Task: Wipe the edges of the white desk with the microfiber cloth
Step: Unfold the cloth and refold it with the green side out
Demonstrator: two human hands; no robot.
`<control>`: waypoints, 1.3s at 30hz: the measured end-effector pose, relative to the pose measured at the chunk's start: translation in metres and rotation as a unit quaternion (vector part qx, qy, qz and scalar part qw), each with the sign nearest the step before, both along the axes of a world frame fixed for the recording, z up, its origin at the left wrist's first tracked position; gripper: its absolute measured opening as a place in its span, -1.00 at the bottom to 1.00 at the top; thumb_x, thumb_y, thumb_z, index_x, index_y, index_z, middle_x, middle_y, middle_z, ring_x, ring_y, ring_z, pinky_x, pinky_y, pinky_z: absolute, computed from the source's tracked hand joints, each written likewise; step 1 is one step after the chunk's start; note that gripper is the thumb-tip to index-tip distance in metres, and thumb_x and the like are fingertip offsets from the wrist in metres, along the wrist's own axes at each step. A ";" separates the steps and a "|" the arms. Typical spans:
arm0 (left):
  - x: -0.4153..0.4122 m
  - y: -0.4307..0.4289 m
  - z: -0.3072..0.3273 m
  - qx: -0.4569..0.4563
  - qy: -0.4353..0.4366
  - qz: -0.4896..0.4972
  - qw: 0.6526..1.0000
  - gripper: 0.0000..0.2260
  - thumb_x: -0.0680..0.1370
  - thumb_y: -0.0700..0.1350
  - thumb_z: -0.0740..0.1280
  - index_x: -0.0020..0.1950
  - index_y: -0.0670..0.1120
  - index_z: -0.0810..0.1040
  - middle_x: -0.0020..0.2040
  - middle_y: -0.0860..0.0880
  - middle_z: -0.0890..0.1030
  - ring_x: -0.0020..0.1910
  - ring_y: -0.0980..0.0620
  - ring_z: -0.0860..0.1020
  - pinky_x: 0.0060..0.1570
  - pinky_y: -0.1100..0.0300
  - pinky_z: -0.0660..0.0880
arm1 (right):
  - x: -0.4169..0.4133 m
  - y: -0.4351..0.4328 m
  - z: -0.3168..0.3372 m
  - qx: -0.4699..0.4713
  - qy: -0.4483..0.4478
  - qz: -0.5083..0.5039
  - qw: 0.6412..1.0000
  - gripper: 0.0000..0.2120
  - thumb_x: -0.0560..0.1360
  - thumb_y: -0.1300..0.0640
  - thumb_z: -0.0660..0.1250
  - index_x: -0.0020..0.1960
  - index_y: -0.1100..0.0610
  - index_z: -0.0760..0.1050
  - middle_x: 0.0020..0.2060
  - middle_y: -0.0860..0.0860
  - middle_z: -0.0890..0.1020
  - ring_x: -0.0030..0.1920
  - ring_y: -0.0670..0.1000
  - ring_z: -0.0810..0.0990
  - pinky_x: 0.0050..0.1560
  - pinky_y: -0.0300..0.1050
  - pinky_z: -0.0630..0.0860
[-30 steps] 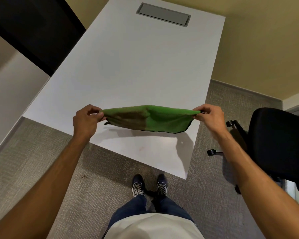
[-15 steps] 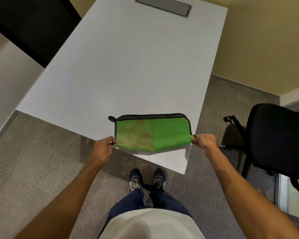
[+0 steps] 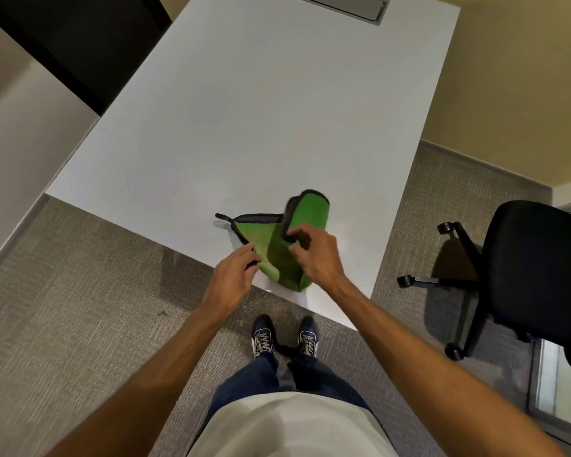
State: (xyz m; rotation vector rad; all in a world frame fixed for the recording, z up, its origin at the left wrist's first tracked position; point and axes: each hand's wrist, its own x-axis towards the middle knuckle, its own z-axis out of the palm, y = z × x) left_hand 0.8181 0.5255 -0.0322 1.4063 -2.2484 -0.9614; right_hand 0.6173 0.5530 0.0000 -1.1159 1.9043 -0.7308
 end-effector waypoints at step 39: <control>-0.035 -0.095 0.071 0.162 0.143 0.132 0.967 -0.82 0.61 -0.30 0.29 0.04 -0.01 0.54 -0.13 -0.02 0.61 -0.33 0.09 0.58 -0.18 0.15 0.51 | -0.047 -0.014 0.034 0.026 0.180 0.146 0.973 -0.83 0.44 0.14 0.41 -0.03 -0.06 0.49 -0.24 -0.03 0.59 -0.13 0.18 0.62 -0.09 0.03 0.56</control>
